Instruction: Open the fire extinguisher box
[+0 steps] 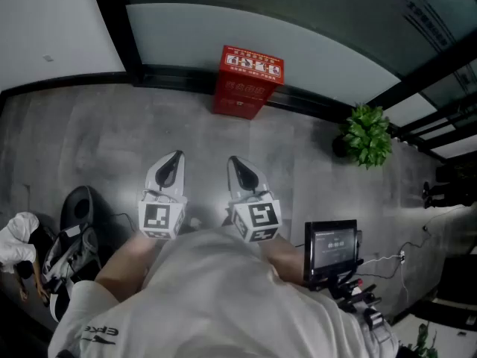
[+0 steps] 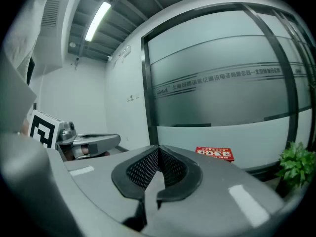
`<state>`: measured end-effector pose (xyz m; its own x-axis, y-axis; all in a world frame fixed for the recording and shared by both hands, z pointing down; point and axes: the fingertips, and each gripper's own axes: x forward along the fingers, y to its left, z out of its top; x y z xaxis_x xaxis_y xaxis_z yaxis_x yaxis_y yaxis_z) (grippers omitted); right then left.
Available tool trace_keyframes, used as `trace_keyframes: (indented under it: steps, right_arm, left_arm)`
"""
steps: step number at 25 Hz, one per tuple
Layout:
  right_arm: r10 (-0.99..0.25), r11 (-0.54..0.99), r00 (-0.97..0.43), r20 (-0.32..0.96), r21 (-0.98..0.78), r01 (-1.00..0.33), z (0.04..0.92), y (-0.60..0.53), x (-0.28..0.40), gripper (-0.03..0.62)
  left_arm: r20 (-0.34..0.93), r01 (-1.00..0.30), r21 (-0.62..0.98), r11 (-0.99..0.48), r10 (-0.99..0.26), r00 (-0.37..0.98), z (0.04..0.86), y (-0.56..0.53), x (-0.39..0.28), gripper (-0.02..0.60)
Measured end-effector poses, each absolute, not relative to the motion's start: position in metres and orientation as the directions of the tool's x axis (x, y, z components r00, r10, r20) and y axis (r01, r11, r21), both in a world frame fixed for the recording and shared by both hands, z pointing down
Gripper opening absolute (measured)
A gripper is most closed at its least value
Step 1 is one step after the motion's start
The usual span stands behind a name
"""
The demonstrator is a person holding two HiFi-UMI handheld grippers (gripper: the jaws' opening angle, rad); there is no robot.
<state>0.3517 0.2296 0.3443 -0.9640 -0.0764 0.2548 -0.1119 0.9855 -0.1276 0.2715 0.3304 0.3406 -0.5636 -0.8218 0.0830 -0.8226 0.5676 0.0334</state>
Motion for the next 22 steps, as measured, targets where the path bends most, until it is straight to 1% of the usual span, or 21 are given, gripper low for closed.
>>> trace_keyframes:
  steps: [3, 10, 14, 22]
  right_arm:
    - [-0.067, 0.986, -0.963, 0.26, -0.13, -0.104, 0.342, 0.237, 0.337, 0.012]
    - [-0.052, 0.986, -0.96, 0.274, -0.138, -0.092, 0.357, 0.223, 0.292, 0.012]
    - [-0.043, 0.985, -0.963, 0.265, -0.148, -0.085, 0.358, 0.202, 0.249, 0.013]
    - [-0.038, 0.985, -0.971, 0.236, -0.157, -0.077, 0.346, 0.128, 0.159, 0.012]
  left_arm:
    - [0.073, -0.819, 0.03, 0.574, -0.818, -0.571, 0.332, 0.335, 0.254, 0.003]
    - [0.088, -0.803, 0.04, 0.594, -0.803, -0.589, 0.346, 0.323, 0.206, 0.003]
    - [0.096, -0.801, 0.023, 0.598, -0.799, -0.593, 0.344, 0.303, 0.168, 0.003]
    - [0.093, -0.795, -0.004, 0.606, -0.792, -0.604, 0.328, 0.232, 0.071, 0.003]
